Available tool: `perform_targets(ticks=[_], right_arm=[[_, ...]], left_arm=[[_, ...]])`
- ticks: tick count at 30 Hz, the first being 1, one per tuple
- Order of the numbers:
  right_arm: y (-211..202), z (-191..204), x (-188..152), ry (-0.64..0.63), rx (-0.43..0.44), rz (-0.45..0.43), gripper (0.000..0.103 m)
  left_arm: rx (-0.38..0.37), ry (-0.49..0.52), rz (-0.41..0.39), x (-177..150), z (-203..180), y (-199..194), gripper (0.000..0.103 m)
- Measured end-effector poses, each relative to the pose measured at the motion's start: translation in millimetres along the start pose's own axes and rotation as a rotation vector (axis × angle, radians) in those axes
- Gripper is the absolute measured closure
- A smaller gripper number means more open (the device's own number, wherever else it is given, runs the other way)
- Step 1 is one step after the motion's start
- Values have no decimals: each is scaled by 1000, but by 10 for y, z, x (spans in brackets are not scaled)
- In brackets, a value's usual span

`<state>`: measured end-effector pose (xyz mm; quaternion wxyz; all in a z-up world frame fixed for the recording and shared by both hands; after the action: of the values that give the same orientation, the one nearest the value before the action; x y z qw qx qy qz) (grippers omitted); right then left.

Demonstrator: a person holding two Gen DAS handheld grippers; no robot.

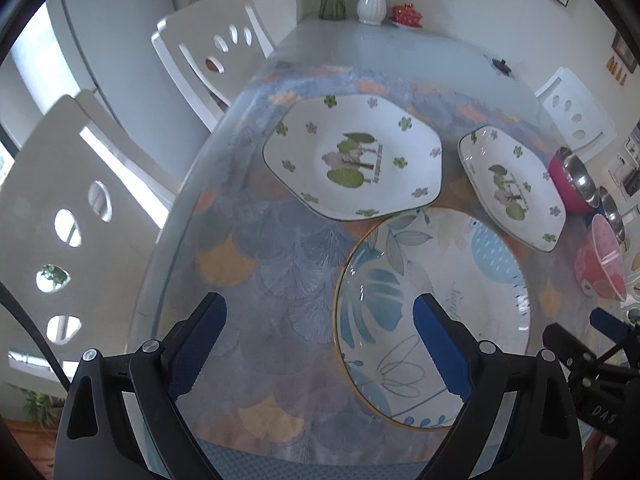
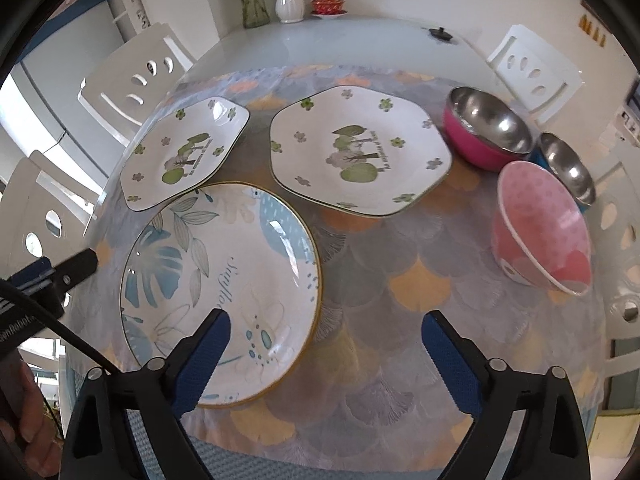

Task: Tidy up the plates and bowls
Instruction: 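Close the right gripper on the rim of the round plate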

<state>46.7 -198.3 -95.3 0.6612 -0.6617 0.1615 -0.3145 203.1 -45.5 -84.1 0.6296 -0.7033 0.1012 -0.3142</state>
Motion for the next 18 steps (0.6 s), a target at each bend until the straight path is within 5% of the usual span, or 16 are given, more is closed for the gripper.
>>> perform_targets(ticks=[9,18], right_arm=[[238,49,196,-49,12,37,13],[537,9,172,-43,50,111,32]], left_arm=[[-18,-11,56,17,20,309,9],[-53,-14,113,-18,-56,558,10]])
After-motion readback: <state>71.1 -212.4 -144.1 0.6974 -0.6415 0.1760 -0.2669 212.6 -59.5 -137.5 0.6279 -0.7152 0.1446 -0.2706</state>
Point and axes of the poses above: each gripper's, at about its wrist camera, not at the fingertips, and y roughly the way its jaws point, z to its left, x to its top, the point moved 3 cm from there along y, roughly the way its jaws point, and after that the axes turned 8 degrees about z, right-handed, at the moved point
